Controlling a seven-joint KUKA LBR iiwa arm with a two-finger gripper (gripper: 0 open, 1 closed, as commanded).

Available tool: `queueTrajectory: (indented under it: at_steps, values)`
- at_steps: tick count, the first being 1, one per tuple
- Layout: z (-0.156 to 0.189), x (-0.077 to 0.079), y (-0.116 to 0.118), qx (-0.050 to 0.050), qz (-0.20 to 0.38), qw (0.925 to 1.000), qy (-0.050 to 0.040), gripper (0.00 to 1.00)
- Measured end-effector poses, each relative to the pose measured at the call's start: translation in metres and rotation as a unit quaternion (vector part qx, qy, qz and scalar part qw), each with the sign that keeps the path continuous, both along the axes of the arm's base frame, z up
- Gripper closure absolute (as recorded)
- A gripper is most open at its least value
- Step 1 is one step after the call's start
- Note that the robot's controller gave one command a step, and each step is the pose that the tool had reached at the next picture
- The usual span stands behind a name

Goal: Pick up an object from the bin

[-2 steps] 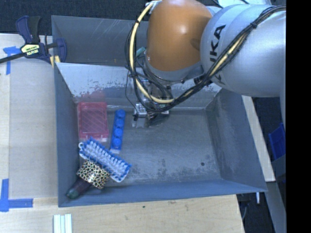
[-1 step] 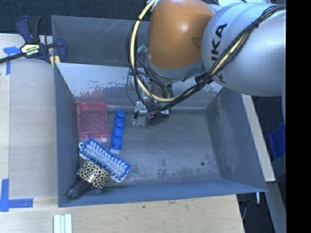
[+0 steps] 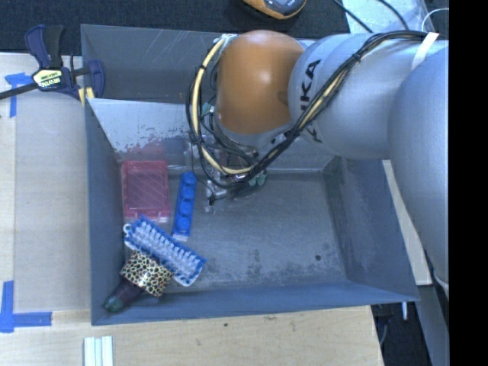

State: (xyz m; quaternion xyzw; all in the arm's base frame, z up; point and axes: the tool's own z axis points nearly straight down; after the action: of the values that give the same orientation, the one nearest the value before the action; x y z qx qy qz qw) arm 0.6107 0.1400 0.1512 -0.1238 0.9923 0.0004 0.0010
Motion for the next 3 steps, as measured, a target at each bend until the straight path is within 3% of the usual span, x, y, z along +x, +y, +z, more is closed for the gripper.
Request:
queueTrajectory:
  at_steps: [1,2,3]
  values:
    - [-0.01,0.008,-0.003,0.0,0.033,0.9995,-0.0021,0.0]
    - [-0.02,0.018,0.008,0.001,0.211,0.9775,-0.0034,0.0]
    - [-0.075,0.021,0.012,0.0,0.278,0.9606,-0.0122,0.0]
